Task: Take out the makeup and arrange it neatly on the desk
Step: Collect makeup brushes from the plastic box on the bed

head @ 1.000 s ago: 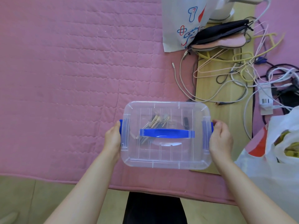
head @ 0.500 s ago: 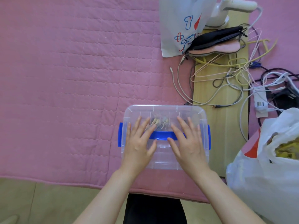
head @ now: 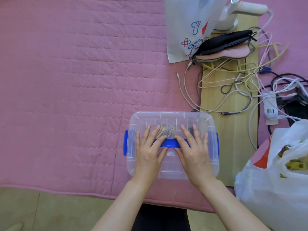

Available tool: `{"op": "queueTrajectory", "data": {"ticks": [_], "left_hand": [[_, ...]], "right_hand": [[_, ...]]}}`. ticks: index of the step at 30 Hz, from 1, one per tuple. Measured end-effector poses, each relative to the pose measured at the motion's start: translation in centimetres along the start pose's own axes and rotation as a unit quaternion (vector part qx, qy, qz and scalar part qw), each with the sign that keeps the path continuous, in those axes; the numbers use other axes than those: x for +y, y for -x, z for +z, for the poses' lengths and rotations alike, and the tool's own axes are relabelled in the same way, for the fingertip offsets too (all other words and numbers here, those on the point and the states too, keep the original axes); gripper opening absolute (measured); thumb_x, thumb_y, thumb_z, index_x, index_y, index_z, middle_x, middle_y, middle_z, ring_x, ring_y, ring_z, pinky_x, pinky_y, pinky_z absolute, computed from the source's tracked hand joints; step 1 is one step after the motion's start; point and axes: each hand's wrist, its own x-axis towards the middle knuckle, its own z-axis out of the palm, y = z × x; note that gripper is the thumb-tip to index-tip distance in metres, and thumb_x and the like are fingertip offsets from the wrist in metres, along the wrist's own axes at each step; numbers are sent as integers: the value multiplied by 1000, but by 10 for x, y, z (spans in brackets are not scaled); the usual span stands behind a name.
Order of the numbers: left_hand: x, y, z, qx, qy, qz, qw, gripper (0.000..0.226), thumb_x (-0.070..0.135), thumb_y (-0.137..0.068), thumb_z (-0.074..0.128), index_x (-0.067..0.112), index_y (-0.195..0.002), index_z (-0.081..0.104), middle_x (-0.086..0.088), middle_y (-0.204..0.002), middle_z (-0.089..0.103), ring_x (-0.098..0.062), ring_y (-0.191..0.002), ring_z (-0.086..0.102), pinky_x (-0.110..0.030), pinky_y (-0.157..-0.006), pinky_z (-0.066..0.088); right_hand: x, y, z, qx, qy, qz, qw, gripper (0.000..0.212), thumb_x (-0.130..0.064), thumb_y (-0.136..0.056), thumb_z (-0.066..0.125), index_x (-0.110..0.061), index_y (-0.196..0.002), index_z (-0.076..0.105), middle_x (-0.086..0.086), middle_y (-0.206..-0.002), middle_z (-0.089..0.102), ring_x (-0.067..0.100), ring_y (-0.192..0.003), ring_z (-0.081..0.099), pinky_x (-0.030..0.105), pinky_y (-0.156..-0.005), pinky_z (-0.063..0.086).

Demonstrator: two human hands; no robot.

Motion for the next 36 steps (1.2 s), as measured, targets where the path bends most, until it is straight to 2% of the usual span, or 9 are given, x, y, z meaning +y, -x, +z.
{"op": "queueTrajectory", "data": {"ticks": [3,12,17,22,27,30,33,36], "left_hand": [[5,-7,-12,21,9,13,1000,33,34,-91,53,19,-119,64,3,-140,52,-21,-141,33,-51,-116,17],[13,-77,-48,79,19,69,994,28,28,-89,57,14,-112,64,-3,-141,51,-23,-140,35,-49,-117,15],[5,-138,-47,87,20,86,992,31,31,-90,55,11,-111,66,-5,-140,52,-25,-138,37,-46,-117,13],[-6,-191,-35,75,24,96,992,31,31,-89,56,12,-112,65,-4,-141,51,-25,-139,36,-47,-117,13],[-24,-229,-9,34,21,83,996,25,21,-83,70,11,-106,67,-7,-139,53,-29,-138,38,-56,-114,18],[-37,-243,10,-13,17,63,998,20,18,-81,72,9,-98,68,-13,-142,49,-35,-137,37,-62,-107,27],[-45,-249,22,-74,-1,40,996,21,16,-81,73,4,-97,66,-16,-146,43,-39,-141,29,-62,-104,29],[-48,-251,30,-144,-63,14,987,25,18,-87,68,7,-108,61,-8,-153,32,-29,-147,15,-60,-109,22]], "right_hand": [[-6,-6,-12,2,-3,-4,1000,39,-33,-92,42,-11,-113,64,10,-140,51,44,-134,38,71,-101,27],[-9,-73,-52,47,-60,0,997,34,-32,-94,41,-12,-114,61,8,-144,47,41,-140,28,70,-106,21],[5,-130,-55,63,-79,8,995,28,-21,-88,62,-9,-114,60,10,-144,46,43,-140,26,72,-105,15],[21,-178,-49,55,-100,29,993,30,-19,-86,66,-10,-114,60,9,-145,45,42,-142,23,71,-105,12],[44,-212,-28,0,-103,51,993,30,-22,-85,67,-12,-113,62,8,-145,44,39,-141,23,71,-105,21],[57,-227,-8,-45,-92,54,993,31,-22,-85,67,-12,-114,62,9,-143,44,39,-139,24,67,-104,28],[63,-234,10,-102,-56,61,991,31,-25,-88,63,-15,-116,61,6,-144,40,36,-137,24,64,-104,28],[65,-236,24,-144,-39,57,987,29,-27,-89,60,-16,-116,59,4,-145,37,35,-137,22,64,-102,28]]}}
